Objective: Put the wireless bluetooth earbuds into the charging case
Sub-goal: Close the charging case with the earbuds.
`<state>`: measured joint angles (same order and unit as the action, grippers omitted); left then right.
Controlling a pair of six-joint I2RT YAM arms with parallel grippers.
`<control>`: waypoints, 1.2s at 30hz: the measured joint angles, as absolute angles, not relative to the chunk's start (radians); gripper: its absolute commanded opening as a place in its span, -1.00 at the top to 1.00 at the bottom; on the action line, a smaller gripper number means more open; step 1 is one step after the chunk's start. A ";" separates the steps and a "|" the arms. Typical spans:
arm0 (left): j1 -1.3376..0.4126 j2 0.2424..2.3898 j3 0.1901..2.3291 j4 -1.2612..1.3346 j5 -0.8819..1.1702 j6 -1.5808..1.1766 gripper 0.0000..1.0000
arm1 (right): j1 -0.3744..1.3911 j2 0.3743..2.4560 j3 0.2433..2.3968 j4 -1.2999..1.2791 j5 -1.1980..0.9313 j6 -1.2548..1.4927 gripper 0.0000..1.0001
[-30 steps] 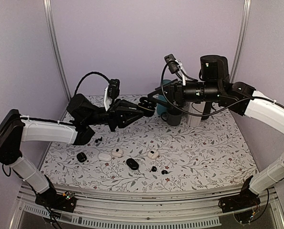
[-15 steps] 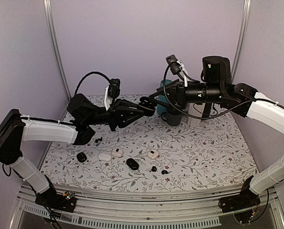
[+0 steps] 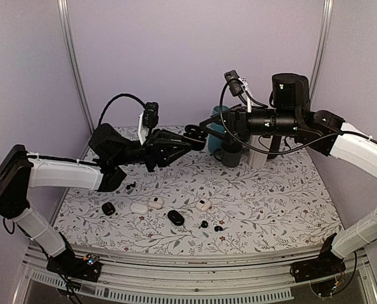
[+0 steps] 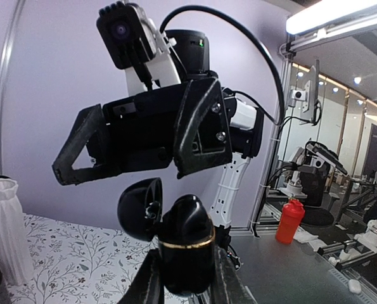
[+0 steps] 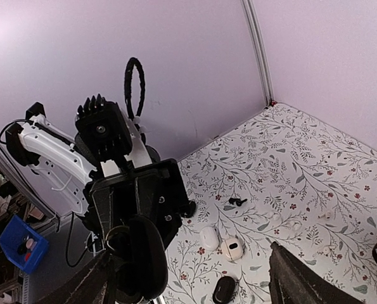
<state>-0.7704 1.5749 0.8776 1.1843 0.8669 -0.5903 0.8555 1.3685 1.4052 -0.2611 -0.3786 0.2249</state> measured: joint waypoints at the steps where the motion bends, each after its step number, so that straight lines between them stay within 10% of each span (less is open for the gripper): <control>1: -0.770 1.575 0.879 1.184 0.865 -0.590 1.00 | 0.855 1.369 1.405 -0.261 -0.380 0.228 -0.64; 36: -0.764 1.571 0.882 1.116 0.800 -0.561 1.00 | 0.831 1.398 1.351 -0.056 -0.742 0.443 -0.48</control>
